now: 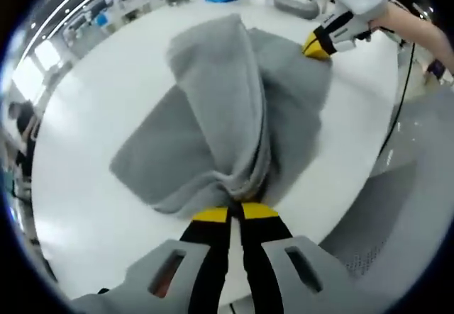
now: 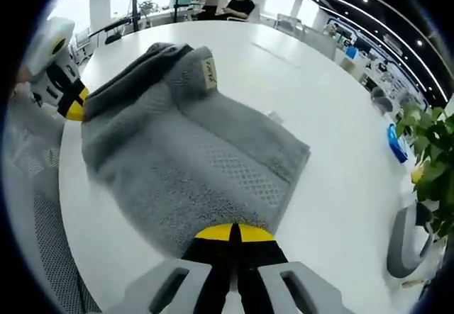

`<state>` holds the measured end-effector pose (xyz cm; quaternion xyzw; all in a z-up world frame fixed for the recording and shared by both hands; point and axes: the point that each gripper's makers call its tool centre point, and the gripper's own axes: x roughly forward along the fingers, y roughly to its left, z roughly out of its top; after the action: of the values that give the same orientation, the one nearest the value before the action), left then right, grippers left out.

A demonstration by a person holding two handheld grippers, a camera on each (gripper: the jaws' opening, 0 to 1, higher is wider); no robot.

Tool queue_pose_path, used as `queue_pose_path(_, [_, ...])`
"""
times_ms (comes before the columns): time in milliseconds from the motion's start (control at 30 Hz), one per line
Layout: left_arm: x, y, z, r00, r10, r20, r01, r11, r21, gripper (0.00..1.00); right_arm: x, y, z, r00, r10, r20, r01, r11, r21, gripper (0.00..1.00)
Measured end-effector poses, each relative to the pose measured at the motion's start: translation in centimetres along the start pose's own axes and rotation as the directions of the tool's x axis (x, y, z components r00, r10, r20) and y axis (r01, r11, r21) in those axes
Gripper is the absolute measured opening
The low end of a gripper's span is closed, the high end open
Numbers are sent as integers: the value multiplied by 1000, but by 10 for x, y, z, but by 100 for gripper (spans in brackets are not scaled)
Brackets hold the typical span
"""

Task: Open the folded towel by lifting each exposed corner and separating the folded layers until the towel lies flat within the target outline without major curled edges

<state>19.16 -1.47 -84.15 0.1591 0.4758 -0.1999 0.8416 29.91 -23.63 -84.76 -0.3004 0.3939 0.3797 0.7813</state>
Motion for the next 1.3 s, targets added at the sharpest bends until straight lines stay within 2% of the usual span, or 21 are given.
queue_pose_path(67, [-1,-10,0,999,-31,-8,31,1000,5,4,2,-4,1,1000,9,-6,-9,1000,4,0])
queue_pose_path(267, [-1,-20,0,999,-49,-19,50,999,19,4,4,-9,3,1000,14,-9,-14,1000,4,0])
queue_pose_path(333, [-1,-29,0,996,-80,-35,81,996,31,4,6,-13,5,1000,9,-18,-9,1000,-11,0])
queue_pose_path(500, [-2,-52,-1,980,-191,-56,193,981,34,4,14,-26,11,999,-7,-47,6,999,-41,0])
queue_pose_path(633, [-2,-58,0,975,-217,-55,219,975,35,4,16,-30,14,998,-11,-57,8,999,-49,0])
queue_pose_path(1000, [-3,-76,1,973,-227,-26,229,969,89,4,20,-39,18,998,-29,-64,26,998,-56,0])
queue_pose_path(1133, [-3,-82,3,973,-228,-21,229,964,135,4,21,-41,19,998,-30,-60,27,999,-45,0])
queue_pose_path(1300, [-2,-84,4,971,-237,-25,238,962,136,4,22,-43,20,998,-39,-51,37,999,-39,0])
